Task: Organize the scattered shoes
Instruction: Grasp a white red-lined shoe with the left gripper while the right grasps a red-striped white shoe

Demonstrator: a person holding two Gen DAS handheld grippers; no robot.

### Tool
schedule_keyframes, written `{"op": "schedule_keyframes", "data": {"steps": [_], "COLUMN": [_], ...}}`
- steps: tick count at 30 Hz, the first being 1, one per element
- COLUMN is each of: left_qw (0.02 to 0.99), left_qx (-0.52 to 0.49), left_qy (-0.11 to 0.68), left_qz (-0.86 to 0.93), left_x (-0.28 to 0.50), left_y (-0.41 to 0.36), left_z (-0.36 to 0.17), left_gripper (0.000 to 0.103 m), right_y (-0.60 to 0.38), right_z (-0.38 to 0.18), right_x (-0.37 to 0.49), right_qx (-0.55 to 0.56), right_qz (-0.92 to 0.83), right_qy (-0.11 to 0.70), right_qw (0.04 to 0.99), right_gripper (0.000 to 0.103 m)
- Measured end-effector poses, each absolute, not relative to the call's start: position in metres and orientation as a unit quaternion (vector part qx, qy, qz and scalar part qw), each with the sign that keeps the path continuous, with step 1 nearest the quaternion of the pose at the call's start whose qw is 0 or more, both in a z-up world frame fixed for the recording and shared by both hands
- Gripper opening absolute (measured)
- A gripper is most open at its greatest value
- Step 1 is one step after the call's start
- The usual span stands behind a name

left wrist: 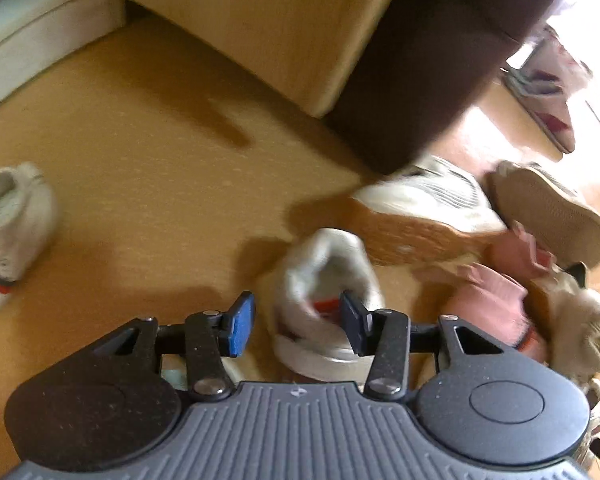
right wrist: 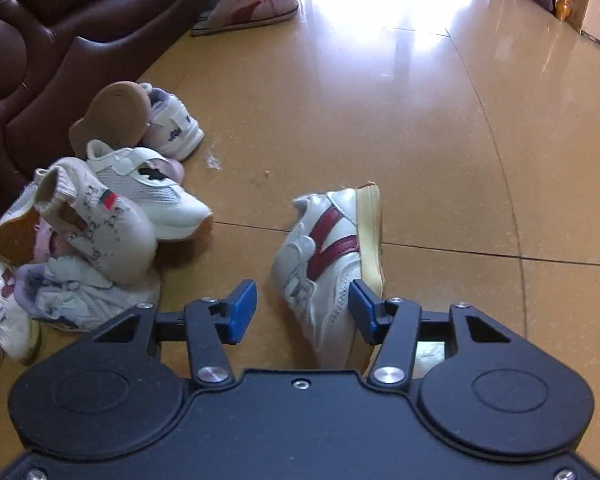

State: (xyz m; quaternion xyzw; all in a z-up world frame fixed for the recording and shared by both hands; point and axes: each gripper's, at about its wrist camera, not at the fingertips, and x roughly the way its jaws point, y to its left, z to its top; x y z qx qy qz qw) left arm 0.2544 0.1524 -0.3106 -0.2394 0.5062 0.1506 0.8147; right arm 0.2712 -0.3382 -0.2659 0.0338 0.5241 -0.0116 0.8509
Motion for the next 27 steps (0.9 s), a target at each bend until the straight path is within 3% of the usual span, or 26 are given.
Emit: {"op": "schedule_keyframes", "data": {"steps": [10, 15, 18, 19, 20, 23, 27], "left_qw": [0.822, 0.820, 0.824, 0.826, 0.827, 0.829, 0.835], "left_qx": [-0.212, -0.224, -0.229, -0.226, -0.233, -0.245, -0.236], "left_qy": [0.506, 0.506, 0.501, 0.501, 0.498, 0.492, 0.492], "left_qz": [0.154, 0.149, 0.131, 0.126, 0.119, 0.101, 0.071], "left_x": [0.258, 0.260, 0.259, 0.259, 0.257, 0.255, 0.255], "left_y": [0.144, 0.147, 0.149, 0.148, 0.150, 0.151, 0.145], "left_z": [-0.312, -0.320, -0.322, -0.321, -0.321, -0.316, -0.299], "left_gripper": [0.051, 0.053, 0.038, 0.036, 0.034, 0.013, 0.010], "right_y": [-0.348, -0.337, -0.338, -0.340, -0.342, -0.349, -0.353], "right_z": [-0.255, -0.272, -0.287, -0.288, -0.289, -0.292, -0.283], "right_x": [0.272, 0.298, 0.311, 0.312, 0.313, 0.316, 0.308], "right_qx": [-0.019, -0.067, -0.095, -0.098, -0.100, -0.108, -0.089], "right_qz": [-0.025, -0.003, 0.004, 0.005, 0.006, 0.010, 0.012], "right_qy": [0.475, 0.506, 0.540, 0.544, 0.548, 0.560, 0.561], "right_qw": [0.879, 0.860, 0.836, 0.833, 0.830, 0.821, 0.823], "right_gripper": [0.055, 0.055, 0.053, 0.037, 0.031, 0.025, 0.013]}}
